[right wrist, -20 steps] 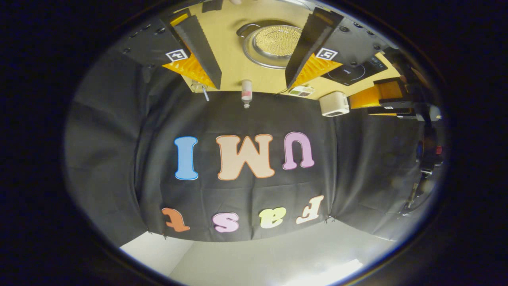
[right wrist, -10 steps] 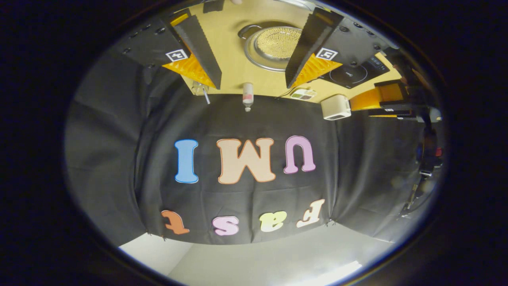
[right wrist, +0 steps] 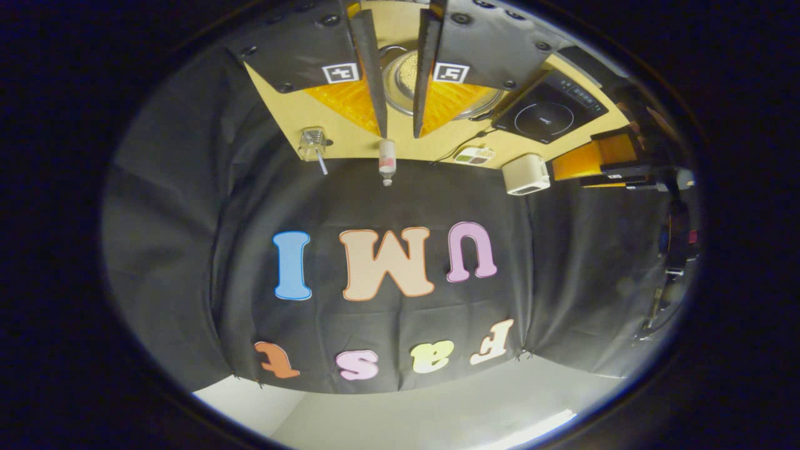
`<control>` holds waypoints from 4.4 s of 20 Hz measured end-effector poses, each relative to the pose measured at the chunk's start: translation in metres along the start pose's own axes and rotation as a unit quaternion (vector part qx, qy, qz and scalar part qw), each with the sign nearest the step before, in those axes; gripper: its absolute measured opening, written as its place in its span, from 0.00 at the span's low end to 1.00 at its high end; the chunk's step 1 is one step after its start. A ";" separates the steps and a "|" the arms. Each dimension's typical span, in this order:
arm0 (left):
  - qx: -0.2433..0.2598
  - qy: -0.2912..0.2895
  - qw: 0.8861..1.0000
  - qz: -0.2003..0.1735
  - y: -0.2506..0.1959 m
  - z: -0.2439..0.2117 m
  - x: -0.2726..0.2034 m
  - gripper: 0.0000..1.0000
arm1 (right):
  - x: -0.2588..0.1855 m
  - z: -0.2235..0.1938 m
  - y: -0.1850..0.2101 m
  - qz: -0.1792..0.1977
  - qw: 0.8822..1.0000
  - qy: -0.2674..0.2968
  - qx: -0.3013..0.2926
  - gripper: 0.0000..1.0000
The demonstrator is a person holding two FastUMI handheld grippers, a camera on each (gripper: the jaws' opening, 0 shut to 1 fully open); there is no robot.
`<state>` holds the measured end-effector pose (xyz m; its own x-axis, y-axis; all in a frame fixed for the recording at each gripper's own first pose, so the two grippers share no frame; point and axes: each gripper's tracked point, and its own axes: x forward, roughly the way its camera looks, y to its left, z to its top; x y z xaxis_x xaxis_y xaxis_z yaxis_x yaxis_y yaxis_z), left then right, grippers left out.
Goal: First push the handle of the pot to place it horizontally, then grasp the pot with both hands and set it on the induction cooktop.
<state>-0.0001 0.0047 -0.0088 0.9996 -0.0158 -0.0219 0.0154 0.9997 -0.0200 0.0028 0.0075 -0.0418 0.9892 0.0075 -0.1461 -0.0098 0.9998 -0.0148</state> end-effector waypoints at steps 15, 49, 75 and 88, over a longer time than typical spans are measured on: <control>-0.001 -0.001 1.000 0.007 -0.001 0.000 -0.004 0.92 | -0.002 -0.007 -0.012 -0.008 1.000 0.012 0.004 0.00; -0.002 0.069 0.997 0.022 0.045 -0.067 0.092 0.91 | 0.041 -0.266 0.008 0.058 0.934 0.352 0.027 0.00; -0.011 0.102 0.994 0.038 0.067 -0.087 0.101 0.91 | 0.097 -0.282 -0.048 0.032 0.930 0.366 -0.010 0.02; -0.019 0.116 0.992 0.038 0.067 -0.096 0.103 0.91 | 0.119 -0.281 -0.061 0.030 0.932 0.360 -0.017 0.02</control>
<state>0.1023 0.0681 -0.1084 0.9656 0.0516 -0.2550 -0.0654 0.9968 -0.0461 0.0799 -0.0568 -0.3360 0.6325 0.0381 -0.7736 -0.0776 0.9969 -0.0144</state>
